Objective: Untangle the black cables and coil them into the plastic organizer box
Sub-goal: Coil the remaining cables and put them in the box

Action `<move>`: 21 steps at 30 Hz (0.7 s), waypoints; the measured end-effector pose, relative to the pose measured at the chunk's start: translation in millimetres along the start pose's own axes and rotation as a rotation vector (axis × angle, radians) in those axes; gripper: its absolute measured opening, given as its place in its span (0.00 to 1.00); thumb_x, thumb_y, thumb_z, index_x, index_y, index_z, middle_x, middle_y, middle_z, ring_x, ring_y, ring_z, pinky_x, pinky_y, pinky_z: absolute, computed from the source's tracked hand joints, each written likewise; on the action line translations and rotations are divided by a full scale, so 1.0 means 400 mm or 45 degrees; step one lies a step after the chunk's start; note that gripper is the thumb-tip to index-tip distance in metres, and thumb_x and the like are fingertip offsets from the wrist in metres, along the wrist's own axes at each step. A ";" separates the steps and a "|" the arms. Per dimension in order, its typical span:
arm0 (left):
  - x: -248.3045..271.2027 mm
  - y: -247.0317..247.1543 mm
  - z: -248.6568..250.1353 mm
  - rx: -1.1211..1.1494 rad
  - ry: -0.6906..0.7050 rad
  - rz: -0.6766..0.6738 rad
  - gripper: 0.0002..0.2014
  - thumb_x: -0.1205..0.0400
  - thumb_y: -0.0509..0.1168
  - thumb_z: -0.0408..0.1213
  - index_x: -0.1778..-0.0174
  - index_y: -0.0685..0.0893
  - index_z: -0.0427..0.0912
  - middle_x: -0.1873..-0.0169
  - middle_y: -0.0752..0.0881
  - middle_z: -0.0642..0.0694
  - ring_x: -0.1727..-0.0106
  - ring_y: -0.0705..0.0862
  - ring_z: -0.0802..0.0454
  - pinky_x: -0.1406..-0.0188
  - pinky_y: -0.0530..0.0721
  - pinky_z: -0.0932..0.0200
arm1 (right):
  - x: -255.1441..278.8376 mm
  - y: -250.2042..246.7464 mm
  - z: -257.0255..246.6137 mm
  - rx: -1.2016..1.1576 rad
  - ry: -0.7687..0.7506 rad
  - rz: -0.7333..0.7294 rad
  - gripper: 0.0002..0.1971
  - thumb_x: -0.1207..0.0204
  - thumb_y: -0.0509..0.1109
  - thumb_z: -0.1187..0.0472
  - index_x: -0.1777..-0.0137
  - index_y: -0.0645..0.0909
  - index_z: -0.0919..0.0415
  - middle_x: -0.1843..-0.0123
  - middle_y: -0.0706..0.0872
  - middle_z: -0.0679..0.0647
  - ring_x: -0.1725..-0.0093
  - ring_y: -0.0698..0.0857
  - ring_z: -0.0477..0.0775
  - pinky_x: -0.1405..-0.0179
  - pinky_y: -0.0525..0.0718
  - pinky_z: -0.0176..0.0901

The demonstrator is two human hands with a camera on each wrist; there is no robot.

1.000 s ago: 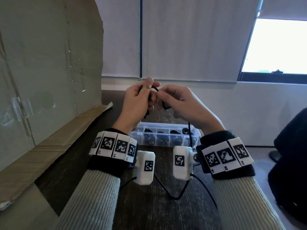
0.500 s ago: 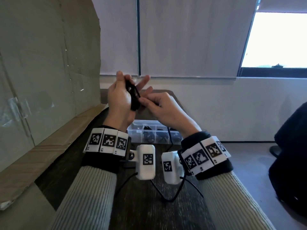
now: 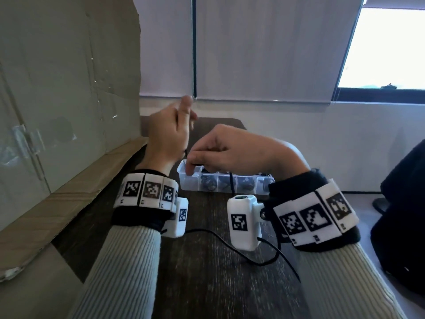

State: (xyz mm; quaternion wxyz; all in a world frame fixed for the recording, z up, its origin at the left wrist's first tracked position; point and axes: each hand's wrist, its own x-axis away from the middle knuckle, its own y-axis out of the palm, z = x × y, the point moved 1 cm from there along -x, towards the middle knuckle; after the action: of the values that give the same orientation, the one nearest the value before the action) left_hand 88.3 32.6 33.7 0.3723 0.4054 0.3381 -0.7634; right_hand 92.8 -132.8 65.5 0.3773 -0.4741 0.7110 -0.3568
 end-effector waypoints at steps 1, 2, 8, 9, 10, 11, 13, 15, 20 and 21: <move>0.006 0.012 0.012 0.113 -0.058 -0.103 0.29 0.10 0.46 0.47 0.70 0.84 0.42 0.79 0.80 0.54 0.76 0.79 0.63 0.71 0.76 0.65 | 0.004 -0.006 -0.003 -0.031 -0.037 0.051 0.15 0.15 0.63 0.58 0.53 0.89 0.65 0.81 0.76 0.38 0.79 0.73 0.40 0.72 0.72 0.26; 0.012 0.021 0.023 0.269 -0.124 -0.201 0.31 0.09 0.43 0.47 0.73 0.83 0.44 0.82 0.79 0.54 0.78 0.78 0.63 0.74 0.74 0.68 | 0.003 -0.012 0.001 -0.084 -0.073 0.126 0.15 0.16 0.64 0.59 0.55 0.89 0.67 0.79 0.78 0.41 0.78 0.75 0.42 0.70 0.74 0.28; 0.025 0.028 0.084 0.629 -0.338 -0.701 0.40 0.30 0.38 0.78 0.73 0.81 0.48 0.81 0.78 0.55 0.85 0.70 0.65 0.81 0.64 0.66 | 0.003 -0.051 0.066 -0.361 -0.053 0.645 0.18 0.14 0.61 0.63 0.62 0.82 0.73 0.77 0.77 0.51 0.79 0.68 0.40 0.75 0.66 0.27; 0.025 0.029 0.094 0.530 -0.267 -0.750 0.40 0.35 0.46 0.82 0.72 0.83 0.47 0.80 0.79 0.54 0.84 0.71 0.64 0.81 0.66 0.64 | 0.007 -0.054 0.073 -0.395 -0.053 0.675 0.18 0.14 0.61 0.63 0.62 0.83 0.70 0.76 0.77 0.57 0.79 0.68 0.43 0.76 0.66 0.29; 0.026 0.029 0.101 0.448 -0.214 -0.788 0.36 0.36 0.54 0.80 0.70 0.84 0.47 0.79 0.79 0.54 0.82 0.71 0.63 0.79 0.69 0.65 | 0.009 -0.058 0.080 -0.452 -0.051 0.717 0.17 0.14 0.61 0.64 0.63 0.83 0.67 0.75 0.77 0.59 0.79 0.69 0.46 0.77 0.67 0.32; 0.028 0.032 0.109 0.397 -0.181 -0.814 0.30 0.34 0.62 0.74 0.68 0.84 0.47 0.79 0.78 0.54 0.81 0.72 0.62 0.77 0.71 0.65 | 0.012 -0.062 0.081 -0.518 -0.037 0.767 0.17 0.14 0.61 0.64 0.64 0.83 0.66 0.76 0.77 0.58 0.78 0.70 0.47 0.76 0.69 0.34; 0.031 0.042 0.117 0.384 -0.171 -0.851 0.16 0.29 0.74 0.55 0.60 0.83 0.46 0.77 0.79 0.55 0.79 0.74 0.63 0.74 0.73 0.62 | 0.015 -0.067 0.080 -0.609 0.021 0.865 0.14 0.15 0.61 0.64 0.62 0.83 0.63 0.79 0.77 0.52 0.78 0.73 0.48 0.75 0.71 0.36; 0.030 0.049 0.119 0.450 -0.225 -0.846 0.19 0.26 0.76 0.43 0.44 0.80 0.43 0.73 0.81 0.53 0.78 0.78 0.65 0.74 0.74 0.66 | 0.020 -0.072 0.083 -0.678 0.051 0.891 0.12 0.14 0.61 0.64 0.58 0.82 0.62 0.80 0.80 0.45 0.77 0.78 0.44 0.72 0.75 0.34; 0.026 0.052 0.108 0.525 -0.329 -0.816 0.54 0.26 0.75 0.38 0.17 0.40 0.44 0.58 0.85 0.52 0.60 0.85 0.66 0.58 0.83 0.67 | 0.051 -0.077 0.075 -0.486 -0.041 0.762 0.07 0.18 0.67 0.63 0.51 0.86 0.63 0.66 0.88 0.45 0.72 0.80 0.36 0.69 0.74 0.23; 0.024 0.053 0.099 0.555 -0.332 -0.830 0.60 0.26 0.75 0.35 0.19 0.29 0.48 0.49 0.85 0.52 0.49 0.85 0.64 0.48 0.85 0.62 | 0.052 -0.074 0.071 -0.446 -0.055 0.708 0.08 0.18 0.67 0.64 0.49 0.87 0.66 0.61 0.88 0.50 0.70 0.82 0.34 0.68 0.75 0.22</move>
State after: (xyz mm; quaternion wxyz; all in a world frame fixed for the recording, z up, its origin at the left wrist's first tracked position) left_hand 87.7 -13.3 38.5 0.0561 0.2462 0.2293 -0.9400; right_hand 124.0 -165.6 74.0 0.3881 -0.3271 0.8555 -0.1024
